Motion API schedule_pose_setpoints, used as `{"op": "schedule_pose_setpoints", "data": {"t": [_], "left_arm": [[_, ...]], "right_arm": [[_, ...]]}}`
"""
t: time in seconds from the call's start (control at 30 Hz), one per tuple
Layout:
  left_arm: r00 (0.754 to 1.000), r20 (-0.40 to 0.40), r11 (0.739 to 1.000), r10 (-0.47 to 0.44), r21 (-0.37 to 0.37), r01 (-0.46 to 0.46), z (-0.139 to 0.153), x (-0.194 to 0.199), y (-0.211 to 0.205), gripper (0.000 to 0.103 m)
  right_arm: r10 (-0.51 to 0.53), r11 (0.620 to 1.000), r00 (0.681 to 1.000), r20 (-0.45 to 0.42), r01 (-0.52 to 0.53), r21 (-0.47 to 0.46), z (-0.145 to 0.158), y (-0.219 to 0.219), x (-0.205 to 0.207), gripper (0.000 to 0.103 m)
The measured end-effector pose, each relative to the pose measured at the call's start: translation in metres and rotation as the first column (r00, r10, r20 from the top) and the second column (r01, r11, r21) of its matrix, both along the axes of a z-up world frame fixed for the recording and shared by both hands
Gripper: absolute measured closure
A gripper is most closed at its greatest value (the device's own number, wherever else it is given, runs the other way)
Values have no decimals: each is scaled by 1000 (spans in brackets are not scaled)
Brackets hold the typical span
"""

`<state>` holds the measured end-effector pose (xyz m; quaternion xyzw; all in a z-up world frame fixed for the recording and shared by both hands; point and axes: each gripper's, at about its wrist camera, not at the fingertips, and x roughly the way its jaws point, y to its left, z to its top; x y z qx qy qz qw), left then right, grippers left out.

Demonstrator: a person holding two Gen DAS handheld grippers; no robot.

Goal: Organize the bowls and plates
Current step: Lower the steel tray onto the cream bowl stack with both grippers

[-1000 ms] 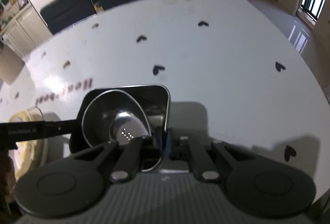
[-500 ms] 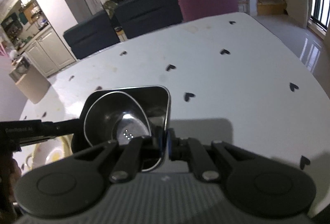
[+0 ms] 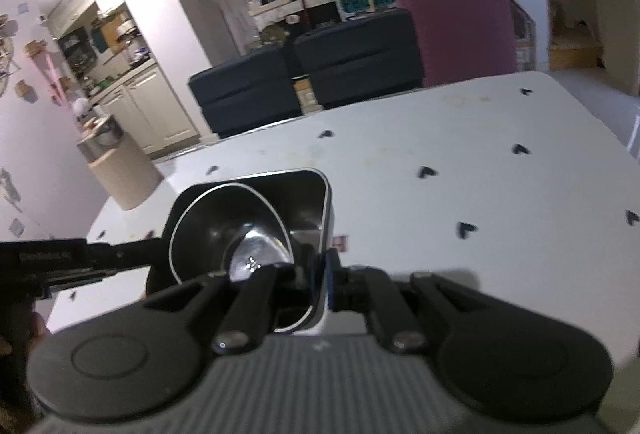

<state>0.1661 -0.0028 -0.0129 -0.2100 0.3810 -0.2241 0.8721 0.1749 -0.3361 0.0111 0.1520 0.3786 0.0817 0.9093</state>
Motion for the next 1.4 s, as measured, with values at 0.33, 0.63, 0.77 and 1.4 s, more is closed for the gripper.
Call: {"op": "schedule_pose_setpoints", "data": {"t": [0.33,0.63,0.77,1.4], "left_arm": [[996,-4,996,90,10,-90,1,-21,65,100],[988,-45,988,147,43,-145,-11,-33,98,100],[985,-63,985,161,72,-157,-14,-34,103,100],[979,-131,978,153,161,-132,-35,-26,94,99]], "right_arm": [[106,994,994,4,-106,5,1,52,19,96],[179,983,983,-24,-180,-26,-6,83,19,95],[198,979,979,-48,-200,-49,-8,96,20,95],[227,955,957,-182,-255,-149,-36,126,30,94]]}}
